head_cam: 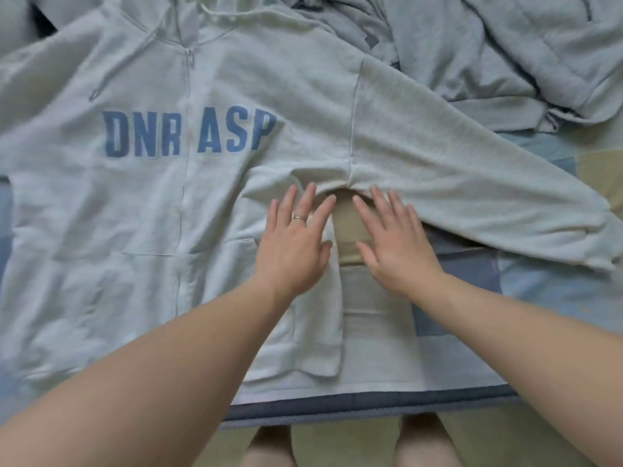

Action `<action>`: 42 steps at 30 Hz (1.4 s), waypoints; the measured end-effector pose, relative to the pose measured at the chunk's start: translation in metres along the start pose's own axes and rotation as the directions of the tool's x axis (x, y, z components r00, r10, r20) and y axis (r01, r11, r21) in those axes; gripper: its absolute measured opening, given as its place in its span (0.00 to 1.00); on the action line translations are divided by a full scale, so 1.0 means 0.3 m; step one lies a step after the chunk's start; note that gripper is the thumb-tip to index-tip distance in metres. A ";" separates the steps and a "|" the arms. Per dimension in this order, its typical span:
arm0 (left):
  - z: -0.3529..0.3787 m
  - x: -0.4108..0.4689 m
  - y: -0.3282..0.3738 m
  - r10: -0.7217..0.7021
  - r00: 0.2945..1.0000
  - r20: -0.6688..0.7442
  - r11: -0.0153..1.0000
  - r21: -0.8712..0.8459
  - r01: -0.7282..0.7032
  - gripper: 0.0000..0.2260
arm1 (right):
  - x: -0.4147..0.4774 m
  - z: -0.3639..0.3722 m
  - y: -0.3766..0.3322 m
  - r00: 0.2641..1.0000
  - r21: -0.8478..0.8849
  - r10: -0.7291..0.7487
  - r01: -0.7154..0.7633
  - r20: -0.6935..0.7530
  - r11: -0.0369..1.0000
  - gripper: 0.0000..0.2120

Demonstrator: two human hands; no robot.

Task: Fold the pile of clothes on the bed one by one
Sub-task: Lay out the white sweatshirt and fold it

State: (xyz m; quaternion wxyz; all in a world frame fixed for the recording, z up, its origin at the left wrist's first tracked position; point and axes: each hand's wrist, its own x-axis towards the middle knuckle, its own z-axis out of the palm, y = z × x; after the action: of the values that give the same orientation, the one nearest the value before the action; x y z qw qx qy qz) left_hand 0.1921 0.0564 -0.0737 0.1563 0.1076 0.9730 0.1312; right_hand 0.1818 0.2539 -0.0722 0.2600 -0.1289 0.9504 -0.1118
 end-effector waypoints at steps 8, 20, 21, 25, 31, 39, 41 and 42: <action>0.026 -0.447 -0.420 0.016 0.894 0.448 0.997 0.059 -0.048 0.37 | -0.061 0.266 -0.431 0.928 0.239 0.293 -0.345 0.229 0.908 0.41; 0.192 -0.599 -0.308 0.010 0.965 0.262 0.991 0.124 -0.044 0.11 | -0.226 0.361 -0.249 0.877 0.413 0.478 -0.455 0.051 0.789 0.18; 0.195 -0.598 -0.296 0.026 0.959 0.281 0.990 0.129 -0.064 0.11 | -0.251 0.368 -0.222 0.861 0.405 0.503 -0.487 0.076 0.774 0.19; 0.194 -0.621 -0.232 0.095 0.956 0.276 0.988 0.092 -0.125 0.13 | -0.354 0.394 -0.172 0.719 0.515 0.640 -0.670 0.271 0.535 0.13; 0.218 -0.685 -0.233 -0.008 0.952 0.305 0.974 0.219 -0.062 0.25 | -0.448 0.439 -0.311 0.750 0.765 0.475 -0.607 0.460 0.216 0.16; 0.245 -0.729 -0.216 0.095 0.965 0.244 0.991 0.070 -0.115 0.11 | -0.538 0.497 -0.300 0.635 0.699 0.552 -0.704 0.540 0.125 0.02; 0.238 -0.749 -0.203 0.123 0.966 0.226 0.992 0.012 -0.129 0.08 | -0.559 0.498 -0.299 0.610 0.665 0.618 -0.725 0.497 0.181 0.05; 0.231 -0.760 -0.204 0.116 0.969 0.219 0.993 -0.011 -0.116 0.08 | -0.564 0.499 -0.312 0.616 0.644 0.660 -0.722 0.430 0.254 0.06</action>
State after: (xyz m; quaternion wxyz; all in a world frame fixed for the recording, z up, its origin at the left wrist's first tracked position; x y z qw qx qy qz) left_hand 0.4164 -0.0430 -0.0921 0.2547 0.1784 0.9420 0.1263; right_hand 0.4183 0.1952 -0.0931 0.3439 0.4200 0.7508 -0.3763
